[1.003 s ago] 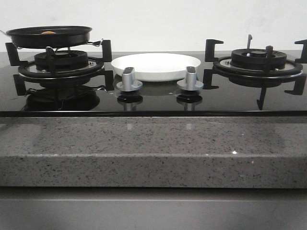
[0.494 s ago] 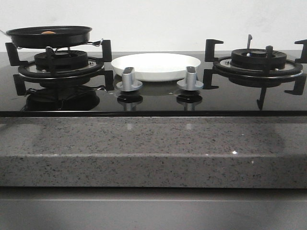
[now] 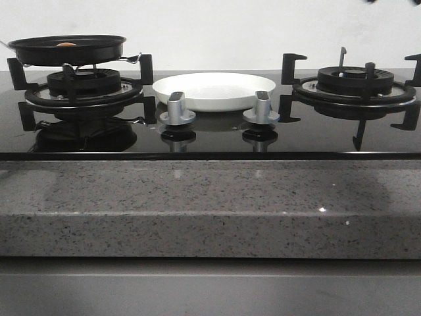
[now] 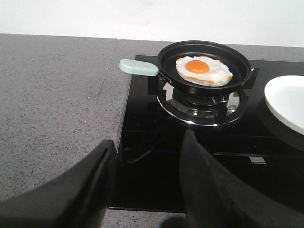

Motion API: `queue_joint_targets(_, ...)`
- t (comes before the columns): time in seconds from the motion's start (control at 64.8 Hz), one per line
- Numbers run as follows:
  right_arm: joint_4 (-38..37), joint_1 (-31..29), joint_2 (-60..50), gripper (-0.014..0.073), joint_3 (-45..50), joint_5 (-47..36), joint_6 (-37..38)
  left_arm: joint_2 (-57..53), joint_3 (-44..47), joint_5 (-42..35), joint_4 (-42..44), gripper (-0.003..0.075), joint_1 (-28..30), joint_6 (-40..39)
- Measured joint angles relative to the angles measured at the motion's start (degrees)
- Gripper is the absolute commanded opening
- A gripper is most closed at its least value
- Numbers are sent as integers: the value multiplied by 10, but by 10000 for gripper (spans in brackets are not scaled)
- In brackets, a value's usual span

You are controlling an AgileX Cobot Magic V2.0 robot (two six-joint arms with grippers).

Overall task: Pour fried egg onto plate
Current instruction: 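Lower the right gripper to the white plate's rim and grasp it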

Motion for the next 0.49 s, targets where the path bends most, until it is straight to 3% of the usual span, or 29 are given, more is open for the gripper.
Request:
queue_joint_targets(0.123,0,1,88,512,-85,52,10,0,0,0,0,312,0,0)
queue_joint_targets(0.34,0,1,219,400,-226,109,40,0,0,0,0,312,0,0)
queue_joint_targets(0.494,0,-7,304,392,-322,146,65,0,0,0,0,312,0,0)
